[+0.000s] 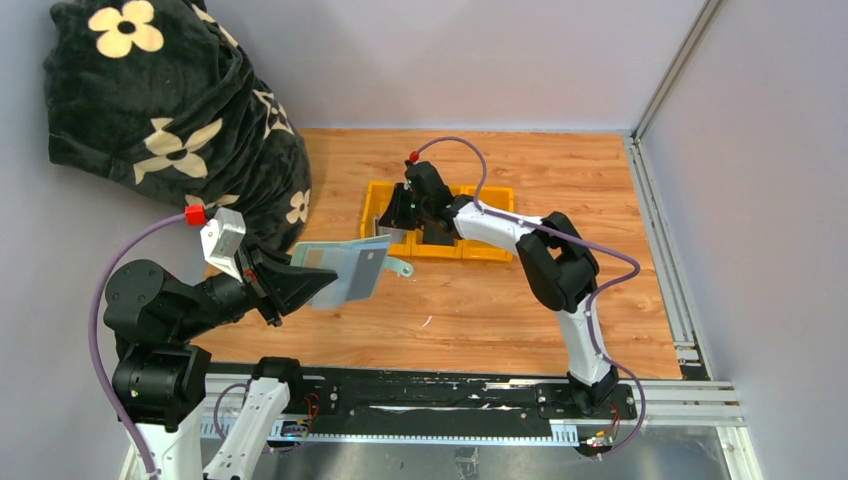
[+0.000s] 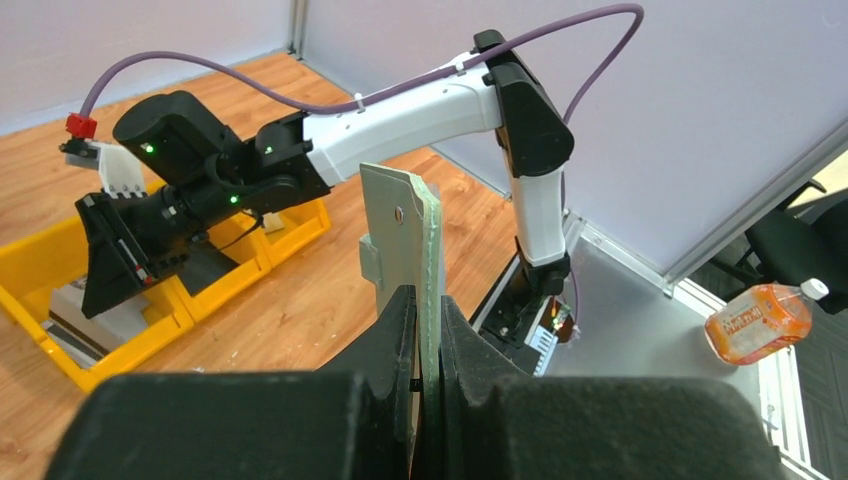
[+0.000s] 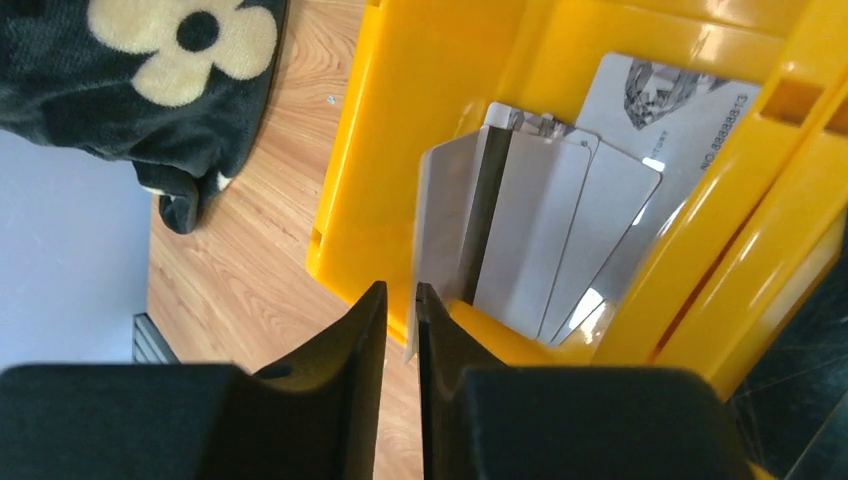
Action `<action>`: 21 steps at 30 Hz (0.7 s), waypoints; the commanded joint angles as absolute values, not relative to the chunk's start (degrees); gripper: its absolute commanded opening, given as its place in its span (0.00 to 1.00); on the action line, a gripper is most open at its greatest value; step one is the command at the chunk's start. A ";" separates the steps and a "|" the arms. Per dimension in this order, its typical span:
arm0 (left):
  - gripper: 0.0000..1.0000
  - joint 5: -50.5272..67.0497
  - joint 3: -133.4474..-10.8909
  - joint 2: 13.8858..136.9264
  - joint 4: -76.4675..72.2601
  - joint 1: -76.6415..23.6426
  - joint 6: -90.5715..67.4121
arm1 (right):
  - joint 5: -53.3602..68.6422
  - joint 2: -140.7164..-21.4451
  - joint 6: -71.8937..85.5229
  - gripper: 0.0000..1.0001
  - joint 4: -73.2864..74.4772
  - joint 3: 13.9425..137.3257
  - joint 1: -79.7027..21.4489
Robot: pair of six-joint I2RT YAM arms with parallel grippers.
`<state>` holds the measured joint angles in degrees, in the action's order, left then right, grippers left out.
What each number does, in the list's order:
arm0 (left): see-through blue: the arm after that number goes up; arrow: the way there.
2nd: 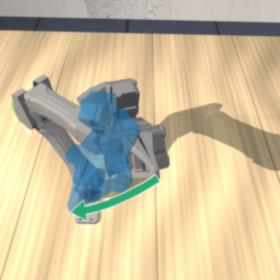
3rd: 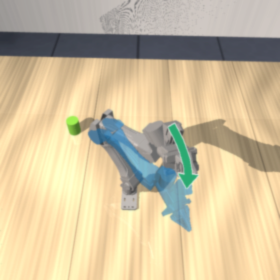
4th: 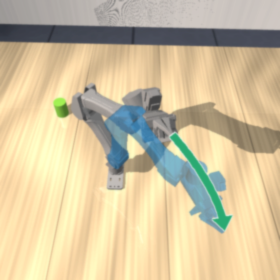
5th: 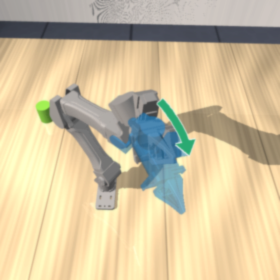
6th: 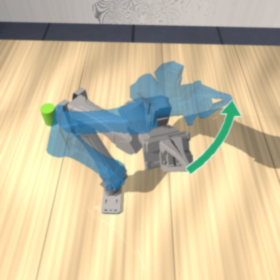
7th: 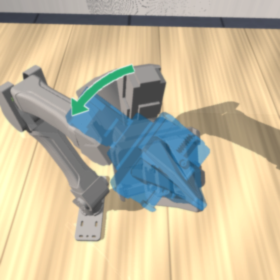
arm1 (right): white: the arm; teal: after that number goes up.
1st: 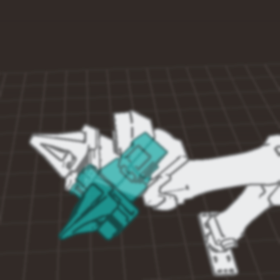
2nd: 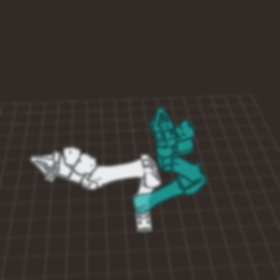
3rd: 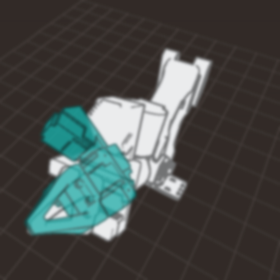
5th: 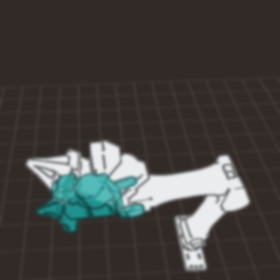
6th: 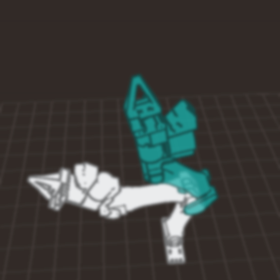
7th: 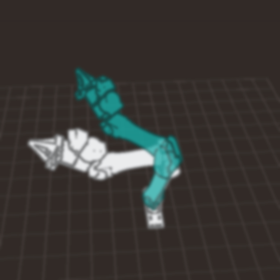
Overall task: Take the credit cards out of the card holder
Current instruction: Place the credit card in the storage box.
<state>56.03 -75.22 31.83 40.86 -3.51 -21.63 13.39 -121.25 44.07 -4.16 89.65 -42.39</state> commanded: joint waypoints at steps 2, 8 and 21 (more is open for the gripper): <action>0.00 58.10 -76.78 31.16 38.59 -3.43 -23.30 | 9.56 -119.83 42.48 0.35 0.27 91.04 -43.09; 0.00 59.18 -77.08 31.30 38.40 -3.43 -23.73 | 5.82 -111.00 37.53 0.50 4.27 89.80 -43.13; 0.00 60.99 -75.44 31.49 38.36 -3.43 -23.12 | 49.24 -84.68 36.05 0.78 -20.06 81.28 -42.53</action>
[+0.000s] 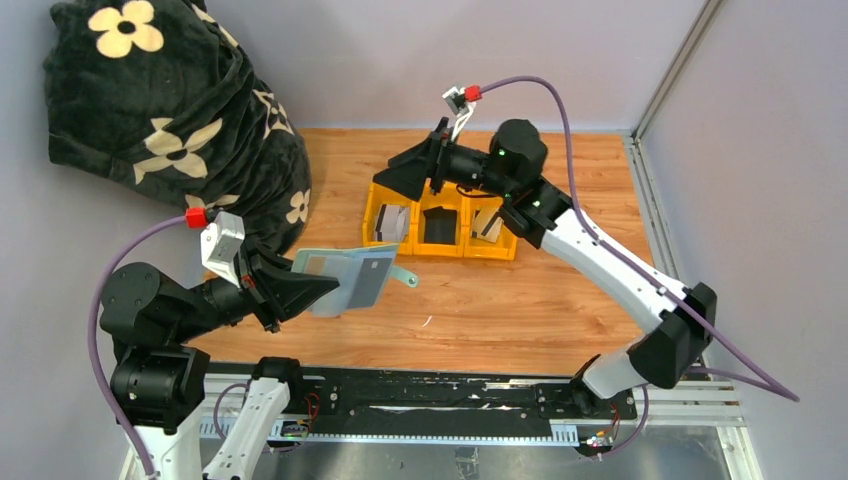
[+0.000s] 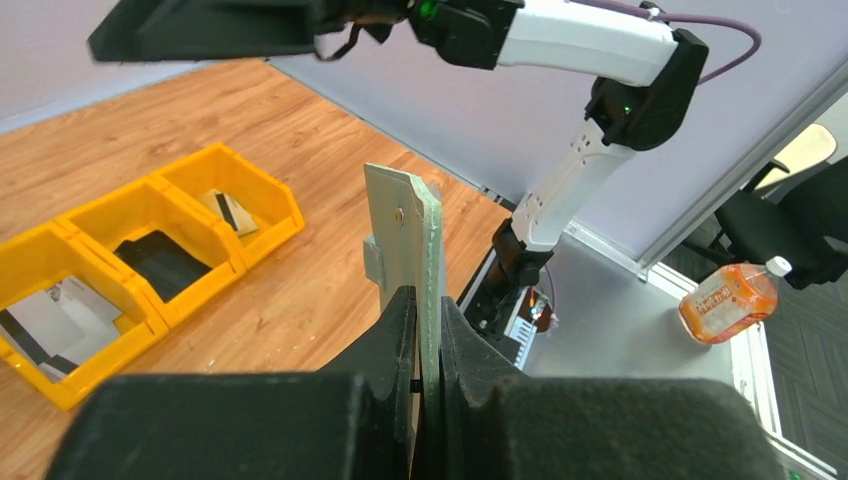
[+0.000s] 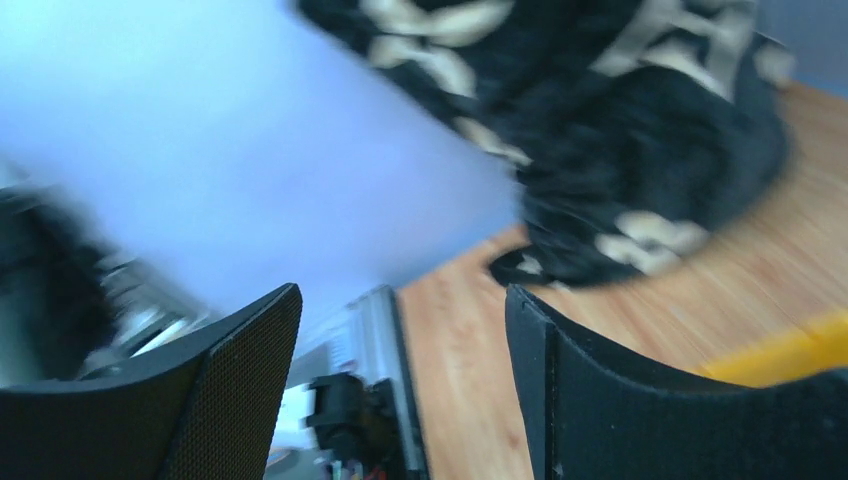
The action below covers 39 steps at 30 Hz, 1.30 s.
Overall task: Take the credit cards out of the card holder
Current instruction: Place the credit card in the storage box, then close the card holder.
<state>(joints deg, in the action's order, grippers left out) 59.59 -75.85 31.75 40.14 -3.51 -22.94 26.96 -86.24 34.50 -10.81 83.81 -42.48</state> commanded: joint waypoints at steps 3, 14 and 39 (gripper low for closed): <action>0.00 61.11 -75.25 31.94 38.41 -3.44 -23.04 | 58.41 -82.17 43.46 0.79 -32.00 75.75 -43.17; 0.00 58.49 -75.77 32.05 38.11 -3.43 -21.01 | 64.07 -73.54 34.71 0.76 -27.74 70.53 -51.93; 0.23 63.59 -72.46 32.49 38.41 -3.43 -26.45 | 39.78 -81.25 26.94 0.68 -23.89 80.01 -61.35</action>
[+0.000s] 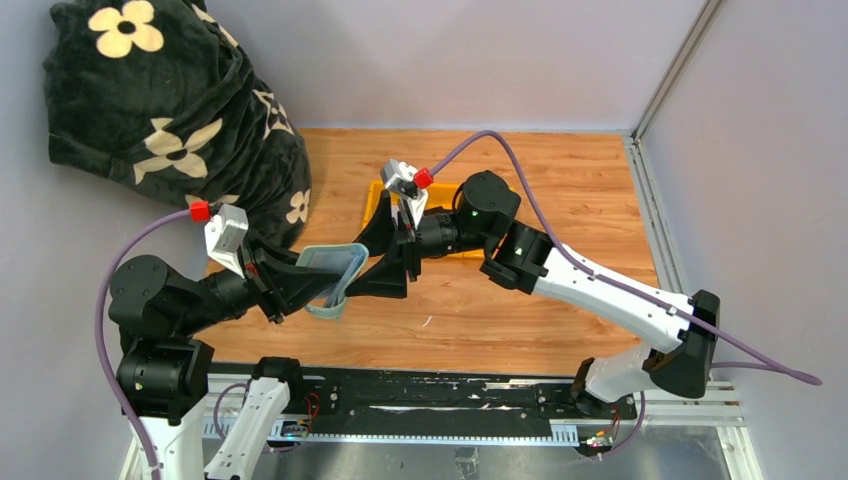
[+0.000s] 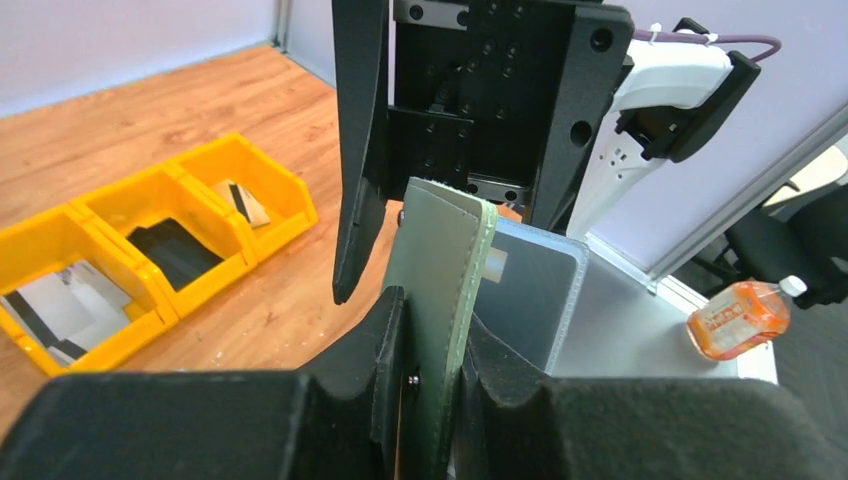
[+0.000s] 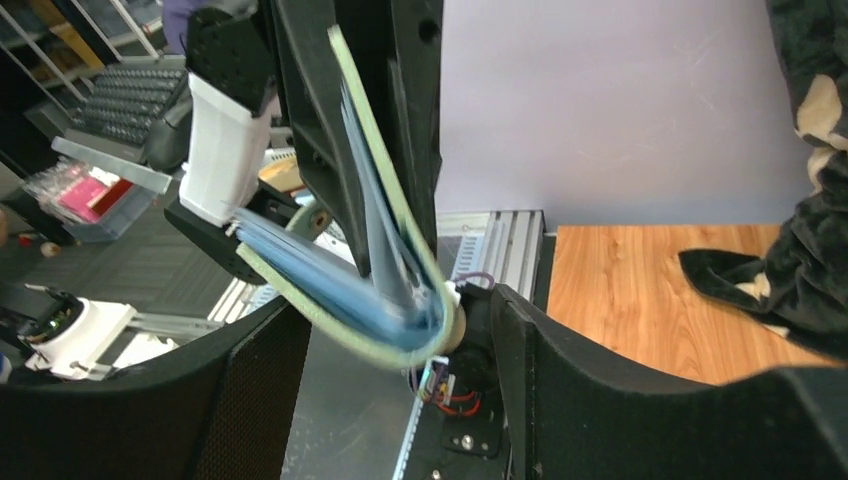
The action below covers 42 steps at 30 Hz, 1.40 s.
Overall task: Take the credit cards out of the card holder
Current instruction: Close the card holder, then place the card holder at the center of the board.
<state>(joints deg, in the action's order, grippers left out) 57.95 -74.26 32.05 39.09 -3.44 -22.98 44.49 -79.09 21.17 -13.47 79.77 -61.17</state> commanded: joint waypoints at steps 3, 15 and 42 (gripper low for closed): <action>0.24 65.01 -71.87 32.56 38.35 -3.43 -26.38 | 40.21 -82.35 31.41 0.67 -29.53 78.49 -61.02; 0.35 62.60 -72.76 32.34 38.43 -3.43 -23.75 | 46.27 -83.43 43.42 0.03 -39.00 75.11 -58.62; 1.00 26.37 -61.26 42.11 49.67 -3.43 7.45 | 35.24 -79.53 30.16 0.33 -21.35 40.30 -44.45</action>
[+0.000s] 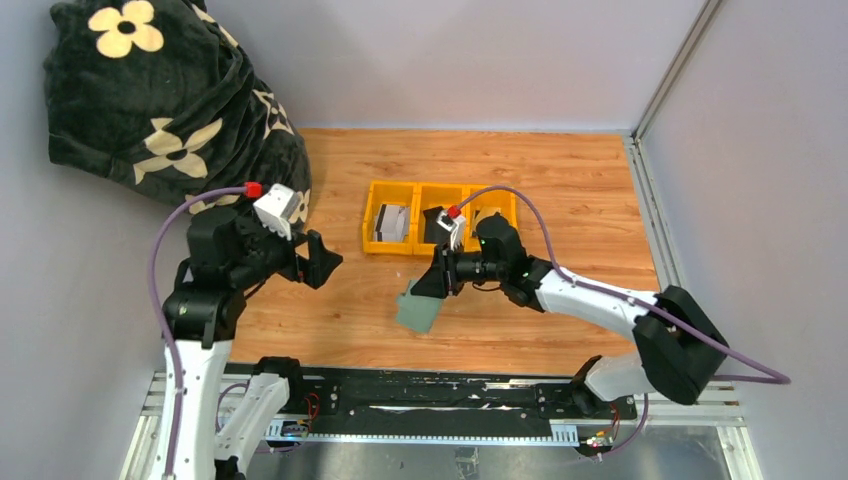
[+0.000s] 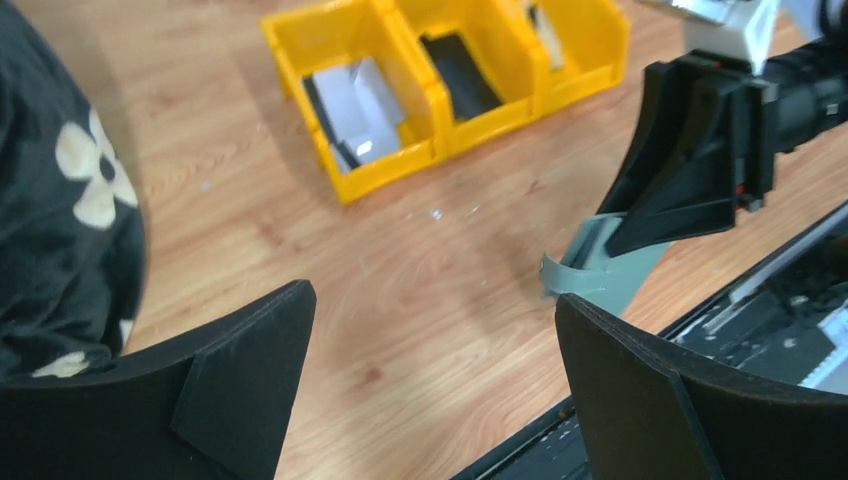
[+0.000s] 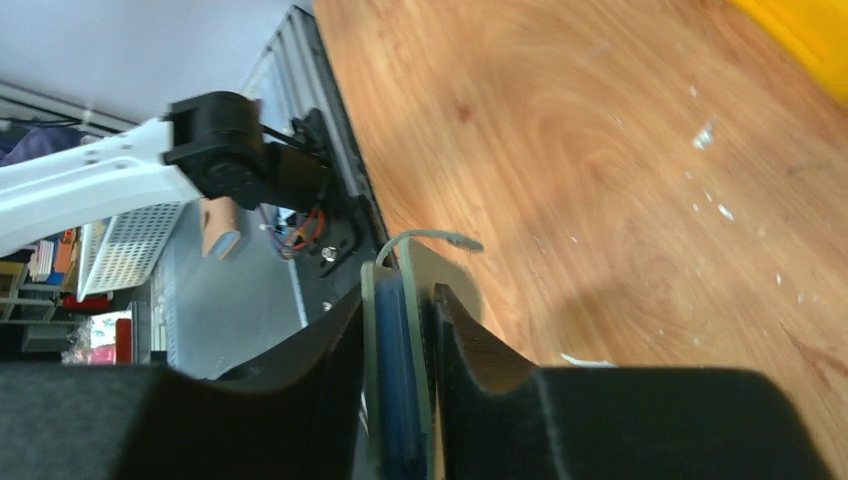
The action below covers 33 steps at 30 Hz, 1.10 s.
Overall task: Take the credit cards out of the card holder
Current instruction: Place the card holder at the center of the board, then reset both arms
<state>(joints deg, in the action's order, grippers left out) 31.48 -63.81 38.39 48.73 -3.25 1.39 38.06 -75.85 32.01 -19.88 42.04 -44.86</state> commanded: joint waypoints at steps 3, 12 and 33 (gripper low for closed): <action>1.00 24.44 -58.57 44.96 48.88 -3.44 9.79 | 30.40 -81.44 27.28 0.41 -16.56 39.83 -44.31; 1.00 19.44 -46.54 46.63 33.58 -3.43 11.48 | 3.24 -67.72 20.00 0.79 6.90 43.13 -44.11; 0.98 17.31 -33.25 75.19 -10.29 -0.18 1.41 | -47.78 -45.61 13.68 0.88 -4.21 25.28 -12.91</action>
